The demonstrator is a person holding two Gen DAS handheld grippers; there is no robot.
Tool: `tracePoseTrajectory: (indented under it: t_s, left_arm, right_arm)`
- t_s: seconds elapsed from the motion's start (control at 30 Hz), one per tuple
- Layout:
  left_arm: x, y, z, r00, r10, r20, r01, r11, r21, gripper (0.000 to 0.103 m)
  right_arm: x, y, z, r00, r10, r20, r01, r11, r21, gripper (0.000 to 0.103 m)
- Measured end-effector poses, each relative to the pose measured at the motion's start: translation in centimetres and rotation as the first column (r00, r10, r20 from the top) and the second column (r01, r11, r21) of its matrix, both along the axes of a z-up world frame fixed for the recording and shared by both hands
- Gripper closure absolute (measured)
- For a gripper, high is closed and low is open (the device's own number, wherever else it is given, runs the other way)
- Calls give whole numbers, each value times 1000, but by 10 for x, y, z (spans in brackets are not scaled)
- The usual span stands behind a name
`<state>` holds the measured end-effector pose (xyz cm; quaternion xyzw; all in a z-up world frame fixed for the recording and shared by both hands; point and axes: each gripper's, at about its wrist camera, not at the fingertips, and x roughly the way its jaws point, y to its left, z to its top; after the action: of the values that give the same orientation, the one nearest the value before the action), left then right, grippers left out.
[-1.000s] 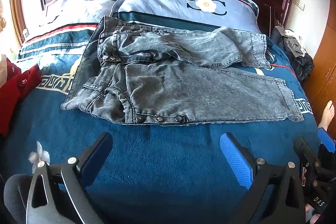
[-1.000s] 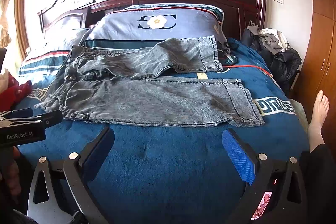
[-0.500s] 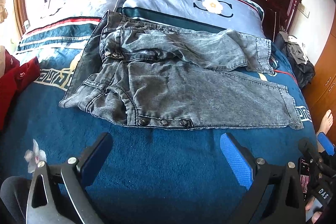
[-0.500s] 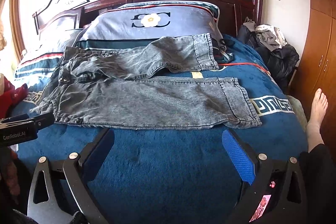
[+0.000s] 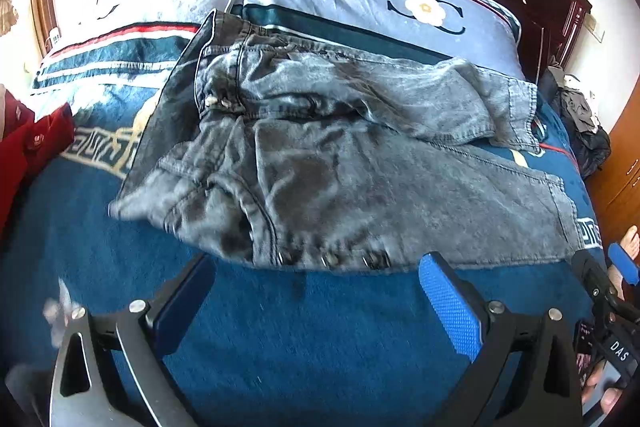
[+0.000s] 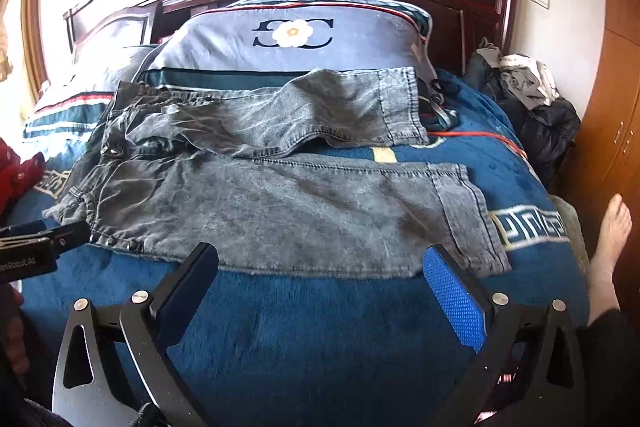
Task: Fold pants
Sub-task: 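Move both grippers to the jeans waistband and close on it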
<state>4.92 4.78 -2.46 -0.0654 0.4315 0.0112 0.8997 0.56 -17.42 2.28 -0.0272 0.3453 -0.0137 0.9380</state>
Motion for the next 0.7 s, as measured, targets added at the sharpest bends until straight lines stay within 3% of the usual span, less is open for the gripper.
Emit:
tracePoseTrajectory:
  t_s: [0.23,0.5,0.7]
  left_arm:
    - [62,44,18,999,43,20,-44,998,47,0]
    - [144,97,25,998,60,9,-61,988,144,0]
    - [193,131,16,994,108,-25,-104,986,132,0]
  right_arm:
    - [50,-4,9,997,73,-19,-73,997,-4,0]
    - [142,-21,26,992,91,-86,-80,990,119,0]
    - [220,-19,31,988,89,-122,-73,988,134,0]
